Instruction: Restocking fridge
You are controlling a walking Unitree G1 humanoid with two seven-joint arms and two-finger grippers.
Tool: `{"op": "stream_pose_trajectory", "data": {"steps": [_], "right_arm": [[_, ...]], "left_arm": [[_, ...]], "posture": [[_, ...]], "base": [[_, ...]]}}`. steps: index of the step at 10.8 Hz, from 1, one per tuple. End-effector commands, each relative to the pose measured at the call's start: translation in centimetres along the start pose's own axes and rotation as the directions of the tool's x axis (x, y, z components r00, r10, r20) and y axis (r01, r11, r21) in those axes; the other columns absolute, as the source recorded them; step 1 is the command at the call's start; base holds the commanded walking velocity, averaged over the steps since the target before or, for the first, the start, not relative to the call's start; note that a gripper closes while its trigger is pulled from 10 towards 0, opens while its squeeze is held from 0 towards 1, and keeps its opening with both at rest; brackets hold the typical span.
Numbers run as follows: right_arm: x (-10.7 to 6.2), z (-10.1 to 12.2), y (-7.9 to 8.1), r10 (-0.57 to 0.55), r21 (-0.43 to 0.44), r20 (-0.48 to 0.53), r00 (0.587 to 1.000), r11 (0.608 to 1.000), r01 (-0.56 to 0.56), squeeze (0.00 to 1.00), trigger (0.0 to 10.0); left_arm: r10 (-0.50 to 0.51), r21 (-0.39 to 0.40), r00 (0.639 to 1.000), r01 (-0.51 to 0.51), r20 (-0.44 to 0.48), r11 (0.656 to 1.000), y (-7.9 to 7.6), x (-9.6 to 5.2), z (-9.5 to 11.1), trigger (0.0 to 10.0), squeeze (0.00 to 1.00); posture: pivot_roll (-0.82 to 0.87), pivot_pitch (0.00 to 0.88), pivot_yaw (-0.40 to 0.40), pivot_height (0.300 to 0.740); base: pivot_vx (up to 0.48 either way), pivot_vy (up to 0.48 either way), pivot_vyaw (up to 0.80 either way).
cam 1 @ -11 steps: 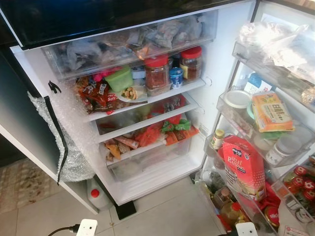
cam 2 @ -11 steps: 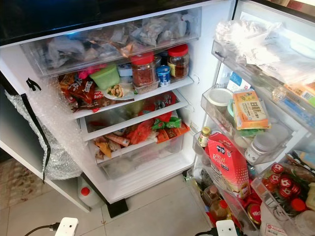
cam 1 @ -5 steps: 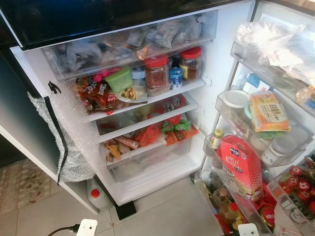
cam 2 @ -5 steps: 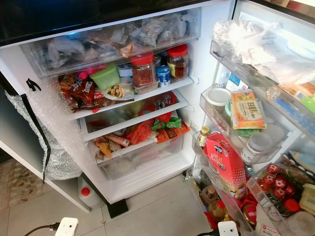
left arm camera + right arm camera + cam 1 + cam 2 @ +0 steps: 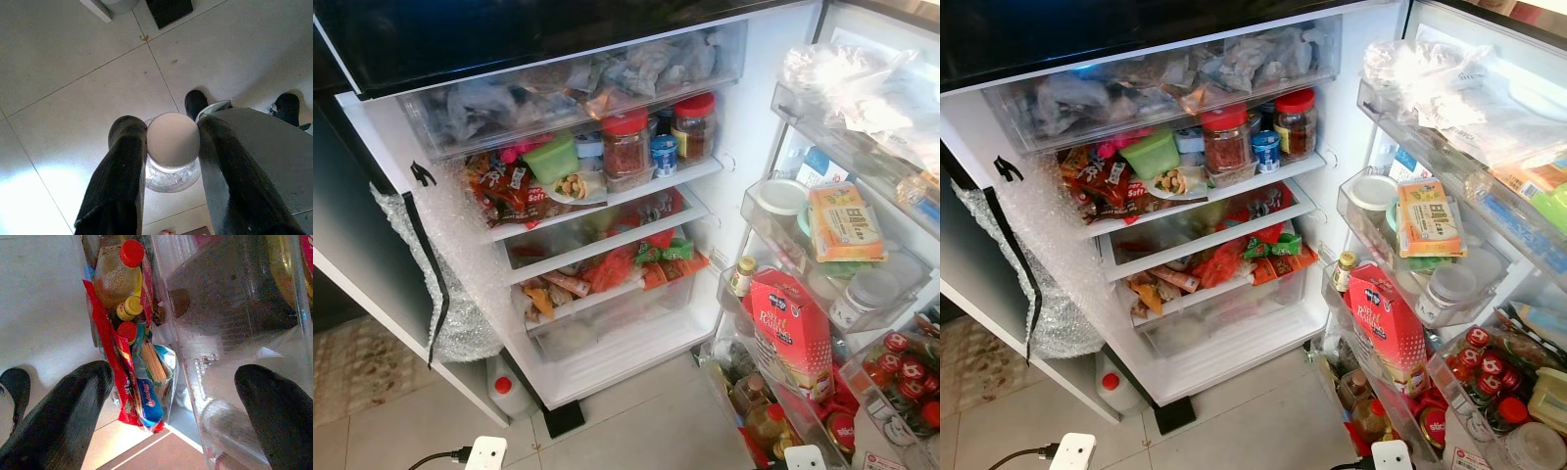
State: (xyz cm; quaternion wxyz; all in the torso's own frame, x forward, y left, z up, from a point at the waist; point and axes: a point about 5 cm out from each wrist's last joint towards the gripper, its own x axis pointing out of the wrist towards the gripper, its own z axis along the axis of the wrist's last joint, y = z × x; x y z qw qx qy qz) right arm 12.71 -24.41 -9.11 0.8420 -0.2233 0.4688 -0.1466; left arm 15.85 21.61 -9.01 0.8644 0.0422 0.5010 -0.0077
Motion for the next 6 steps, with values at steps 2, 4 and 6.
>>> {"op": "stream_pose_trajectory", "data": {"steps": [2,4,6], "right_arm": [[-0.05,-0.12,0.09,0.001,-0.004,-0.006,1.000,1.000,-0.001,0.00,10.0],[-0.05,-0.12,0.09,0.001,-0.004,-0.006,1.000,1.000,-0.001,0.00,10.0],[0.02,0.09,0.27,0.033,0.018,-0.010,0.999,0.999,-0.033,0.00,10.0]], "left_arm": [[0.014,0.003,1.000,-0.014,-0.015,1.000,0.67,-0.14,-0.33,10.0,0.00],[0.014,0.003,1.000,-0.014,-0.015,1.000,0.67,-0.14,-0.33,10.0,0.00],[0.017,0.004,1.000,-0.017,-0.018,1.000,0.74,-0.11,-0.15,10.0,0.00]], "posture": [[-0.11,0.009,0.076,0.740],[-0.11,0.009,0.076,0.740],[-0.09,0.019,0.075,0.740]], "base": [[0.000,0.000,0.00],[0.000,0.000,0.00],[0.302,0.000,0.00]]}}
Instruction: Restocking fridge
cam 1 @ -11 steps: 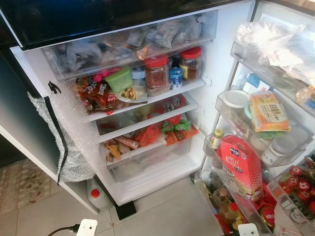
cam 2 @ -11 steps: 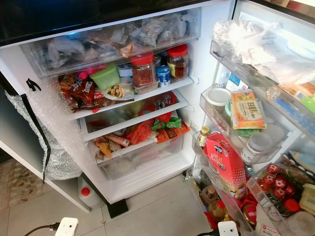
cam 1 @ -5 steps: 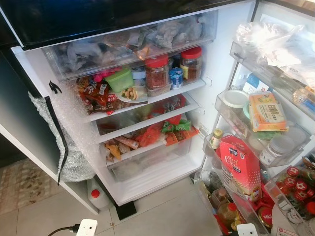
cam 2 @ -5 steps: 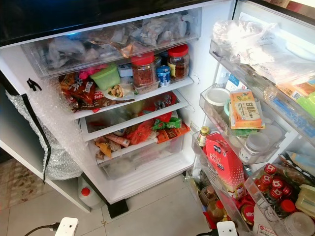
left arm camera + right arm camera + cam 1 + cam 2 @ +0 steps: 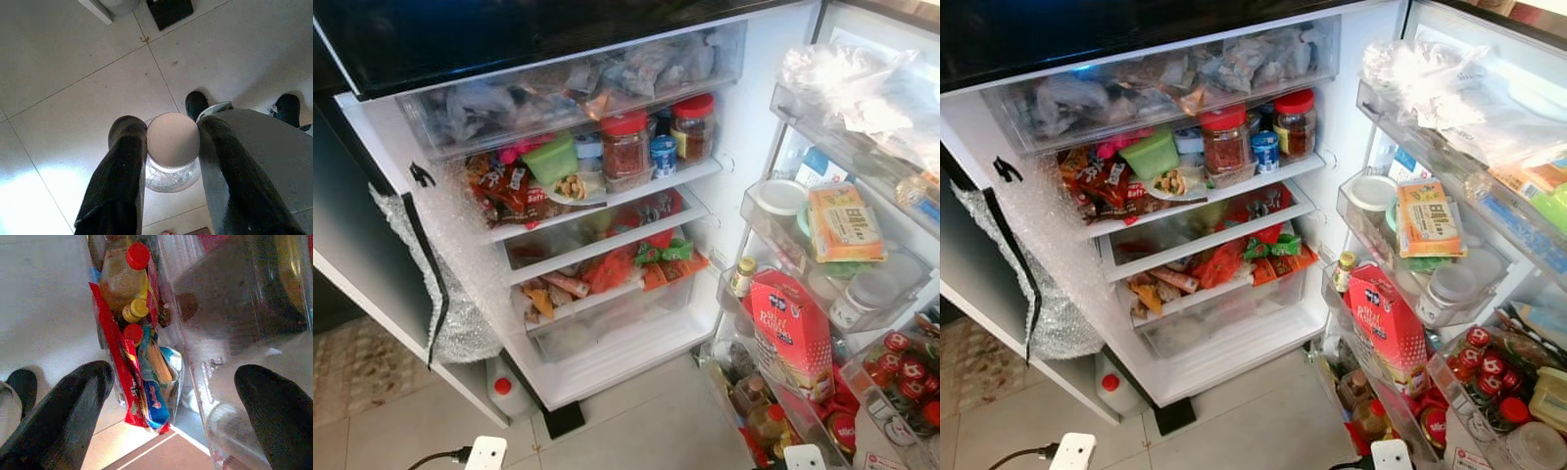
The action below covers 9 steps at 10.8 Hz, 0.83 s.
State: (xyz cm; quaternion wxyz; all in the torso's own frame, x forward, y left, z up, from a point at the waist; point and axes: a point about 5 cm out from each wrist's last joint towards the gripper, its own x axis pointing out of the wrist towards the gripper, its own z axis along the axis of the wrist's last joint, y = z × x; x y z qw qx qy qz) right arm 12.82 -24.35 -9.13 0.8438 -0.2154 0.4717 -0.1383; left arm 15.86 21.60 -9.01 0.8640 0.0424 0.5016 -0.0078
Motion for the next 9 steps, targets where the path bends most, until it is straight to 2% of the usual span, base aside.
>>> {"op": "stream_pose_trajectory", "data": {"steps": [1,6,9], "right_arm": [[-0.03,0.00,0.21,0.012,0.013,-0.008,1.000,1.000,-0.011,0.00,10.0],[-0.01,0.00,0.16,0.016,0.015,-0.008,1.000,1.000,-0.016,0.00,10.0],[0.00,0.01,0.17,0.023,0.017,-0.006,1.000,1.000,-0.023,0.00,10.0]], "left_arm": [[0.017,0.003,1.000,-0.017,-0.018,1.000,0.75,-0.11,-0.16,10.0,0.00],[0.019,0.001,1.000,-0.019,-0.017,1.000,0.70,-0.10,-0.17,10.0,0.00],[0.034,0.002,0.999,-0.034,-0.015,0.999,0.77,-0.11,-0.16,10.0,0.00]], "posture": [[-0.10,0.019,0.076,0.740],[-0.09,0.017,0.073,0.740],[-0.10,0.012,0.073,0.740]], "base": [[0.319,0.000,0.00],[0.353,0.000,0.00],[0.000,0.000,0.00]]}}
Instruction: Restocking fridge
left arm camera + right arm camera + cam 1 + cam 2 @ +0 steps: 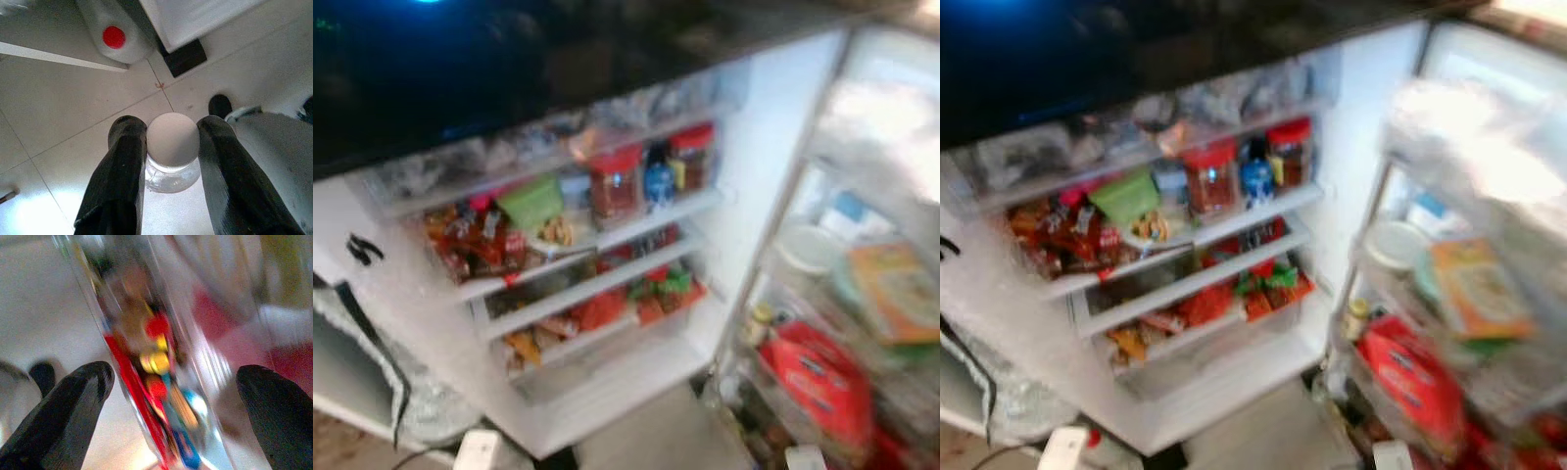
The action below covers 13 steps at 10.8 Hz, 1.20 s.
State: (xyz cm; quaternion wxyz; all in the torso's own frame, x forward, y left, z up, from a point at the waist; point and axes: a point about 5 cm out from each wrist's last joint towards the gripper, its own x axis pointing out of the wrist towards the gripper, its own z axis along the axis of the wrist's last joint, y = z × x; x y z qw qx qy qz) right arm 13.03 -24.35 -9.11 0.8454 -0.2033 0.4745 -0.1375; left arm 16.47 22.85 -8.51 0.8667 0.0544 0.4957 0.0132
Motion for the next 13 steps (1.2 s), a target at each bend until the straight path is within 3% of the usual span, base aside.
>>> {"op": "stream_pose_trajectory", "data": {"steps": [1,4,10,13], "right_arm": [[-0.10,-0.18,0.20,0.015,0.001,0.003,1.000,1.000,-0.015,0.00,10.0],[-0.12,-0.14,0.62,0.117,0.048,0.010,0.993,0.992,-0.117,0.00,10.0],[-0.12,-0.07,0.83,0.179,0.052,0.010,0.984,0.982,-0.180,0.00,10.0],[-0.12,-0.09,0.80,0.179,0.064,0.010,0.984,0.982,-0.180,0.00,10.0]], "left_arm": [[-0.012,-0.007,1.000,0.011,-0.025,1.000,-0.53,-0.05,-0.85,10.0,0.00],[-0.020,0.008,0.999,0.020,-0.027,1.000,-0.61,-0.05,-0.89,10.0,0.00],[-0.024,0.007,0.999,0.024,-0.029,1.000,-0.57,-0.05,-0.89,10.0,0.00],[-0.024,0.006,0.999,0.024,-0.028,1.000,-0.60,-0.05,-0.88,10.0,0.00]], "posture": [[-0.10,0.012,0.074,0.740],[-0.10,0.009,0.073,0.740],[-0.09,0.022,0.072,0.740],[-0.10,0.022,0.072,0.740]], "base": [[0.000,0.000,0.00],[0.000,0.000,0.00],[0.000,-0.280,0.00],[0.000,-0.287,0.37]]}}
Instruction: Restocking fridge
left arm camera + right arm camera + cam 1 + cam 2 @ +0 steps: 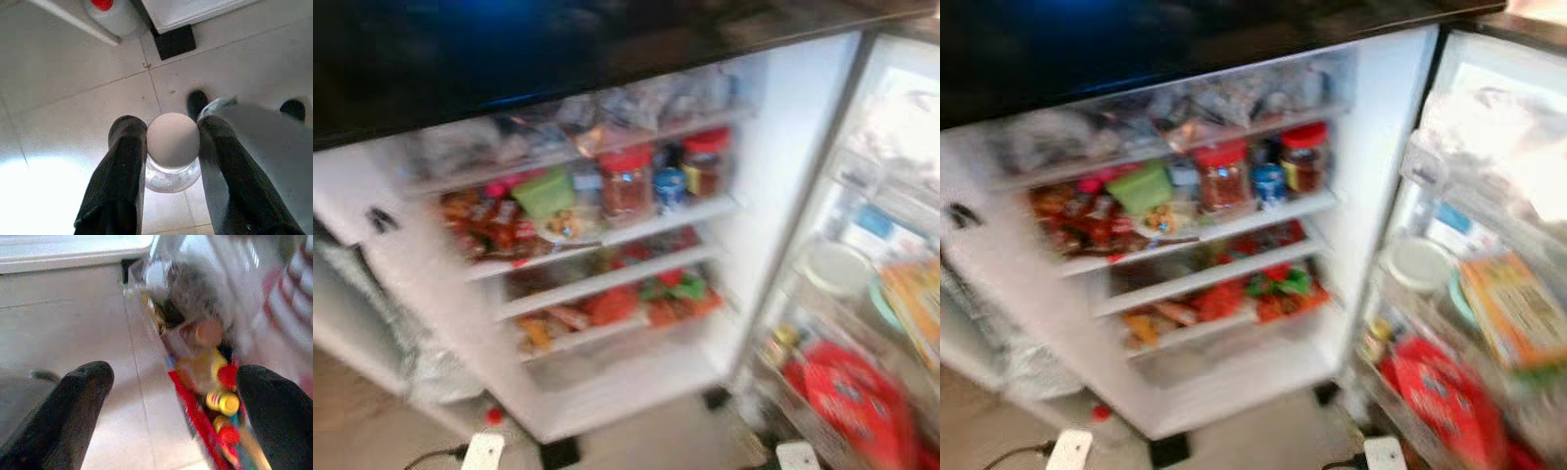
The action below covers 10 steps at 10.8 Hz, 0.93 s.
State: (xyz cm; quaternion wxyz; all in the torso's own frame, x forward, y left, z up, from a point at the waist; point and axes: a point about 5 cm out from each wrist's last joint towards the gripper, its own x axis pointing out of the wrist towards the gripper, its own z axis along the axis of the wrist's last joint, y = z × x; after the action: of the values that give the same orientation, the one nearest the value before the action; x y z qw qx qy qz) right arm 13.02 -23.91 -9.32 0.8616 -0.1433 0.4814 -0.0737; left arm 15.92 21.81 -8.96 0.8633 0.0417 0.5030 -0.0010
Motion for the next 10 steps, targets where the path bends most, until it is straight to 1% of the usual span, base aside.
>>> {"op": "stream_pose_trajectory", "data": {"steps": [1,2,4,5,6,8,9,10], "right_arm": [[0.0,-0.1,0.3,0.008,0.016,-0.006,1.000,1.000,-0.008,0.00,10.0],[0.0,-0.1,0.3,0.010,0.021,-0.005,1.000,1.000,-0.010,0.00,10.0],[0.0,-0.1,0.4,0.013,0.026,-0.006,1.000,1.000,-0.013,0.00,10.0],[0.0,-0.1,0.4,0.018,0.035,-0.007,1.000,0.999,-0.017,0.00,10.0],[0.0,0.0,0.3,0.024,0.039,-0.007,1.000,0.999,-0.023,0.00,10.0],[0.1,0.1,0.2,0.030,0.039,-0.004,1.000,0.999,-0.030,0.00,10.0],[0.1,0.3,0.2,0.037,0.039,0.002,0.999,0.999,-0.037,0.00,10.0],[0.1,0.4,0.1,0.038,0.039,0.003,0.999,0.999,-0.038,0.00,10.0]], "left_arm": [[0.013,0.013,1.000,-0.013,-0.011,1.000,0.5,-0.1,-0.2,10.0,0.00],[0.027,0.016,1.000,-0.027,-0.008,1.000,0.6,-0.1,-0.2,10.0,0.00],[0.021,-0.005,0.999,-0.021,0.035,1.000,0.5,-0.1,0.1,10.0,0.00],[-0.006,-0.019,0.994,0.008,0.107,1.000,0.3,-0.2,0.7,10.0,0.00],[-0.017,-0.022,0.982,0.022,0.190,1.000,0.1,-0.3,1.4,10.0,0.00],[-0.052,0.037,0.964,0.044,0.262,0.998,-0.1,-0.4,2.4,10.0,0.00],[-0.127,0.150,0.870,0.062,0.476,0.987,-2.9,-0.5,10.3,10.0,0.00],[-0.145,0.148,0.851,0.081,0.504,0.986,-3.2,-0.7,11.0,10.0,0.00]], "posture": [[-0.09,0.021,0.071,0.740],[-0.10,0.023,0.071,0.740],[-0.10,0.025,0.071,0.740],[-0.10,0.023,0.070,0.740],[-0.10,0.021,0.071,0.740],[-0.10,0.022,0.070,0.740],[-0.10,0.018,0.076,0.740],[-0.10,0.015,0.081,0.740]], "base": [[0.000,-0.285,0.00],[0.000,0.000,0.00],[0.000,0.000,0.00],[0.000,0.000,0.00],[0.000,0.000,0.00],[0.000,0.000,0.00],[0.000,0.000,0.00],[0.000,0.000,0.00]]}}
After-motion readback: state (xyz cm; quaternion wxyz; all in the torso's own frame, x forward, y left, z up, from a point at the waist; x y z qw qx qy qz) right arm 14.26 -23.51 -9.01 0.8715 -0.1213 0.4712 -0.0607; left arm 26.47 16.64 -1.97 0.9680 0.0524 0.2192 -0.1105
